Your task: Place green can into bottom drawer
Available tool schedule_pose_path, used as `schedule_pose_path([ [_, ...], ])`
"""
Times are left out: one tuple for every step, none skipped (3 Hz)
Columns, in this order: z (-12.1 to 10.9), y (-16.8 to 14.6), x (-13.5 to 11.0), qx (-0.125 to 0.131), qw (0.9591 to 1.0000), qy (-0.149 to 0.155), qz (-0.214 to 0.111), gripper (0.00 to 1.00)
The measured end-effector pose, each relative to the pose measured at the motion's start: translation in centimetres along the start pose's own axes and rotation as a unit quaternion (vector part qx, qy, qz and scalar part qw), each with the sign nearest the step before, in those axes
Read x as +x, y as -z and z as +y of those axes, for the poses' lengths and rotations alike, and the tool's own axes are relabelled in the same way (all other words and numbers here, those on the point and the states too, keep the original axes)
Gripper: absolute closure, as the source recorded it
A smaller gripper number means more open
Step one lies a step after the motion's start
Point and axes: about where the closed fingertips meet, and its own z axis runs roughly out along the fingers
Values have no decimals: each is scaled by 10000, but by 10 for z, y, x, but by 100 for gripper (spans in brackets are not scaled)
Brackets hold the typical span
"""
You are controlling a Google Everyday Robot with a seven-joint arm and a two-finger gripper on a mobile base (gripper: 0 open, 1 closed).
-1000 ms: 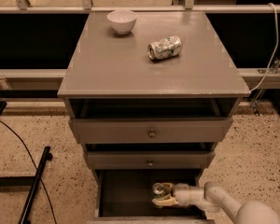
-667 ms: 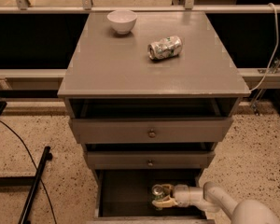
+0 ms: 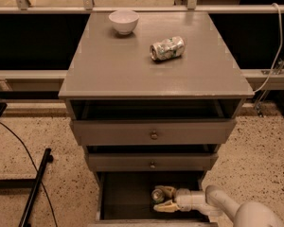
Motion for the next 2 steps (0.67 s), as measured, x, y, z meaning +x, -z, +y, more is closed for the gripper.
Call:
schedule_pose_path([
  [0,-1,0,-10,10000,-3,-6,0],
  [0,-1,0,-10,10000,-3,-6,0],
])
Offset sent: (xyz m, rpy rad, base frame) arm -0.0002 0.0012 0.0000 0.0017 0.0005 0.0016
